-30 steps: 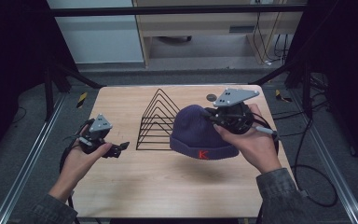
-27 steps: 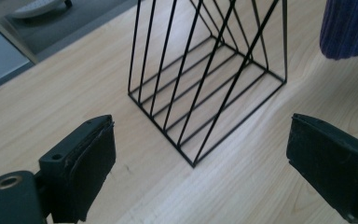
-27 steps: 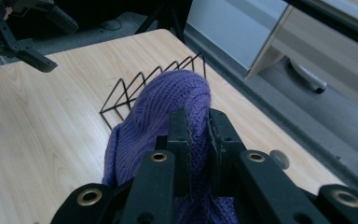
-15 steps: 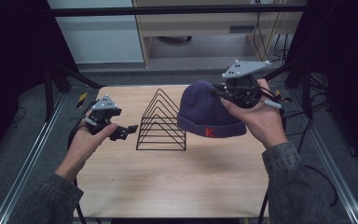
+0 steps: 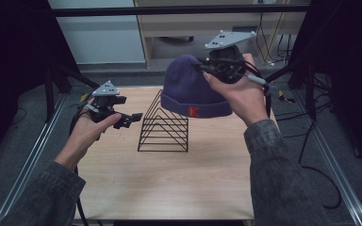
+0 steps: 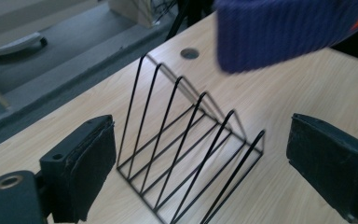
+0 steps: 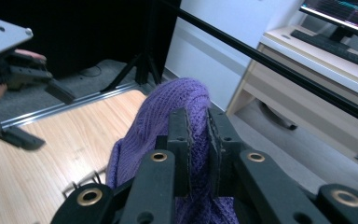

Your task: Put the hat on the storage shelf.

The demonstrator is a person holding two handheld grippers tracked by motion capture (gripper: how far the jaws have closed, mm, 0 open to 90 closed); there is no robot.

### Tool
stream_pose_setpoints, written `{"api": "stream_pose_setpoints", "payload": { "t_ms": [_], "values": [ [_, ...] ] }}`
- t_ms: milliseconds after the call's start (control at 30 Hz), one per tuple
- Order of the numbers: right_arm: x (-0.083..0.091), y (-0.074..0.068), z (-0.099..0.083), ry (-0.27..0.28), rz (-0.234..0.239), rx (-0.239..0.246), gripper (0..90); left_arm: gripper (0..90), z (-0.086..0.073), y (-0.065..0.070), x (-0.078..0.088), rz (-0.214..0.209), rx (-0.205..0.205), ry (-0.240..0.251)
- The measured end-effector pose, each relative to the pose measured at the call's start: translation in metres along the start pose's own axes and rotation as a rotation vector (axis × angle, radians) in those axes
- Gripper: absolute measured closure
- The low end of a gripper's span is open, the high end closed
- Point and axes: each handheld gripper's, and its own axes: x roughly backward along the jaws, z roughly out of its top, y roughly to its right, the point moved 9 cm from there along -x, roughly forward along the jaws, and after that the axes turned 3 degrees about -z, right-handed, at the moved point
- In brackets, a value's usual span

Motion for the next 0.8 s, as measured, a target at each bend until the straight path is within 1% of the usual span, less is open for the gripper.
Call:
{"api": "stream_pose_setpoints", "payload": {
  "t_ms": [33,100,133,167,267,333,467,533,567,633,667,800],
  "values": [
    [-0.005,-0.004,0.004,0.002,0.006,0.008,81.1,7.5,0.001,0.001,0.000,-0.003,0.002,0.005],
    [-0.012,-0.011,0.010,0.006,0.021,0.014,81.2,7.6,0.001,0.000,0.001,0.003,-0.009,0.006],
    [-0.017,-0.017,0.014,0.008,0.031,0.023,81.2,7.5,0.000,0.000,0.002,-0.001,-0.010,0.007],
    [-0.020,-0.021,0.016,0.010,0.041,0.026,81.2,7.5,0.000,-0.001,0.002,-0.002,-0.006,0.010],
    [-0.031,-0.034,0.021,0.012,0.071,0.041,81.2,7.2,-0.002,-0.002,0.005,-0.002,-0.015,0.007],
    [-0.038,-0.041,0.024,0.017,0.091,0.047,81.1,7.1,-0.002,-0.002,0.006,-0.010,-0.015,0.010],
    [-0.050,-0.054,0.029,0.024,0.123,0.058,81.1,6.5,-0.005,-0.001,0.004,-0.025,-0.019,-0.003],
    [-0.053,-0.059,0.031,0.029,0.136,0.057,81.1,6.5,-0.007,0.000,0.003,-0.038,-0.015,0.006],
    [-0.055,-0.061,0.032,0.029,0.141,0.058,81.1,6.4,-0.008,0.000,0.002,-0.045,-0.014,0.002],
    [-0.056,-0.064,0.035,0.037,0.149,0.063,81.1,5.8,-0.011,-0.003,0.000,-0.038,0.000,-0.002],
    [-0.056,-0.066,0.036,0.041,0.154,0.063,81.1,5.9,-0.012,-0.005,-0.002,-0.039,0.009,-0.003],
    [-0.057,-0.071,0.037,0.044,0.166,0.069,81.1,5.8,-0.017,-0.008,-0.006,-0.042,0.026,-0.003]
  ]
}}
